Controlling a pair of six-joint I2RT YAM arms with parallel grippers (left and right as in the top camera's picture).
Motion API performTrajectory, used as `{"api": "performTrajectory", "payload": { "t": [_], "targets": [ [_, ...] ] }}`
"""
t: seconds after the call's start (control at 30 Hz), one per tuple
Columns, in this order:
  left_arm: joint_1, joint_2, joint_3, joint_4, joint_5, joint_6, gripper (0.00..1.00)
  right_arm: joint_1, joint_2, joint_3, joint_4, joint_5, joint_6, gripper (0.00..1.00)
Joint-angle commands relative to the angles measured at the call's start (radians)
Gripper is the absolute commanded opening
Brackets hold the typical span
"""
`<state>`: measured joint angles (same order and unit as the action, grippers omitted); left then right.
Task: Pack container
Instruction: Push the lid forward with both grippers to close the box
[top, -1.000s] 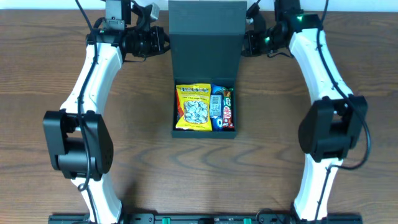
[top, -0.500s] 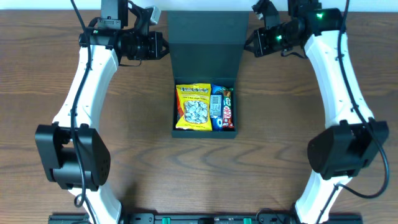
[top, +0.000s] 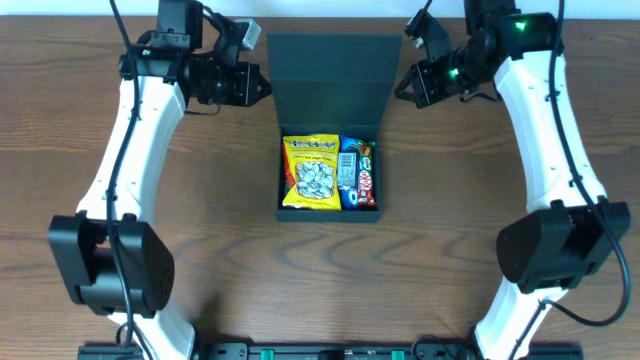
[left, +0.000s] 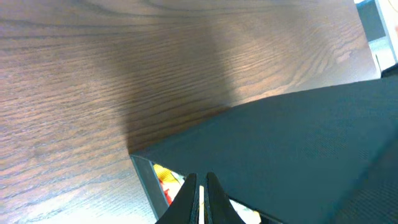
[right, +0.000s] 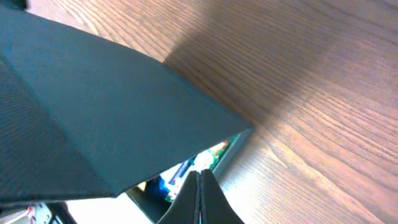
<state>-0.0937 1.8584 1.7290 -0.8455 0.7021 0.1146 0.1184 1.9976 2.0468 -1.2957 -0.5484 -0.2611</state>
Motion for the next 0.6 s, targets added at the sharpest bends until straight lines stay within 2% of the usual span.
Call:
{"api": "performTrajectory", "payload": {
  "t": [0.0,0.57],
  "targets": [
    [-0.005,-0.035,0.029,-0.016,-0.011,0.047,0.06,0.007,-0.039,0.018,-0.008,0.046,-0.032,0.01],
    [-0.005,-0.035,0.029,-0.029,-0.013,0.055,0.06,0.008,-0.052,0.018,0.159,0.04,0.018,0.02]
  ]
}}
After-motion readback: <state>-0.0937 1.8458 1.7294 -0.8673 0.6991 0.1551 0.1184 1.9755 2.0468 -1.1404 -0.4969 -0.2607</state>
